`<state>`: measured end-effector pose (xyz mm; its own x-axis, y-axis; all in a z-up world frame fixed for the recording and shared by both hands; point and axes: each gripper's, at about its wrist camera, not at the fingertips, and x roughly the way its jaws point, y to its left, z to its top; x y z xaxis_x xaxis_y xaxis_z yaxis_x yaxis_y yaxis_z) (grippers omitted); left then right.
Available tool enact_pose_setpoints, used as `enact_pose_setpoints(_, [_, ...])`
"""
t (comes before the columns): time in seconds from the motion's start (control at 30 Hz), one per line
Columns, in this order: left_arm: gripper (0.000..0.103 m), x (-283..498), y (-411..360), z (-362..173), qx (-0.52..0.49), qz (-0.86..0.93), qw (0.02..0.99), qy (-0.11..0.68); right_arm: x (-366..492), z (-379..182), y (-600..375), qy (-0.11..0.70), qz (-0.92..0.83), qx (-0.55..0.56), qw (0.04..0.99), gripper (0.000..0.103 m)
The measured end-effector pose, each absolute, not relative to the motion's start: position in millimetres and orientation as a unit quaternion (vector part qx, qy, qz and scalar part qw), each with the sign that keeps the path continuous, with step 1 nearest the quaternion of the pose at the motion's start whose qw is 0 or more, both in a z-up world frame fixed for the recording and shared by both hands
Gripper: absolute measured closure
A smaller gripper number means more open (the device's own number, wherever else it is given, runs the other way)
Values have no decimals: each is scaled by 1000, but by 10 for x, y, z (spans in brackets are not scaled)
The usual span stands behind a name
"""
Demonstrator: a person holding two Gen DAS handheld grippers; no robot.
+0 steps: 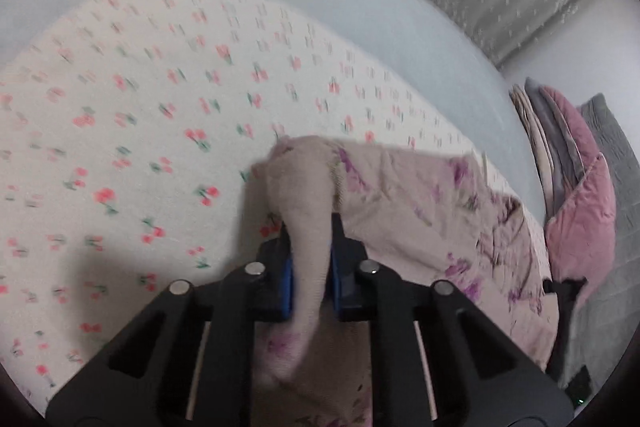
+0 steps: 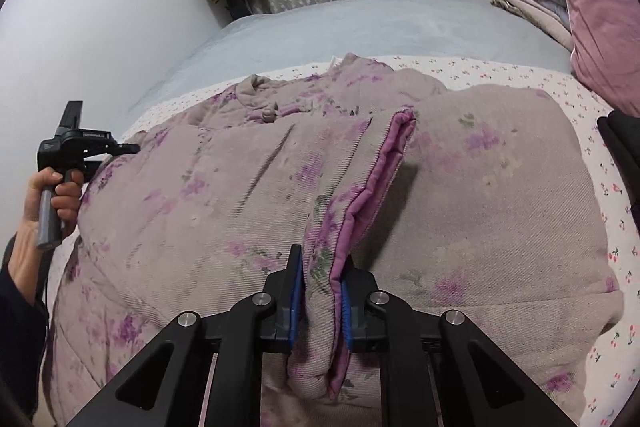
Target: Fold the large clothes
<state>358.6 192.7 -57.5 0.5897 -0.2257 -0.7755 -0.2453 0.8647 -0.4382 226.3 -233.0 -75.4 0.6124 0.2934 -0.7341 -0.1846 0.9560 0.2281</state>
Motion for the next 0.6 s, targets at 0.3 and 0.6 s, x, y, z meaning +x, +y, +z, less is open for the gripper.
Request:
enact_pose_setpoints(0.3, [89, 3246, 1842, -295, -177, 69, 906, 378, 2301, -599, -1927, 394, 105, -21, 913, 91])
enact_pose_setpoints(0.6, [69, 3401, 2153, -726, -255, 26, 864, 433, 2521, -319, -2462, 419, 148, 26, 896, 48])
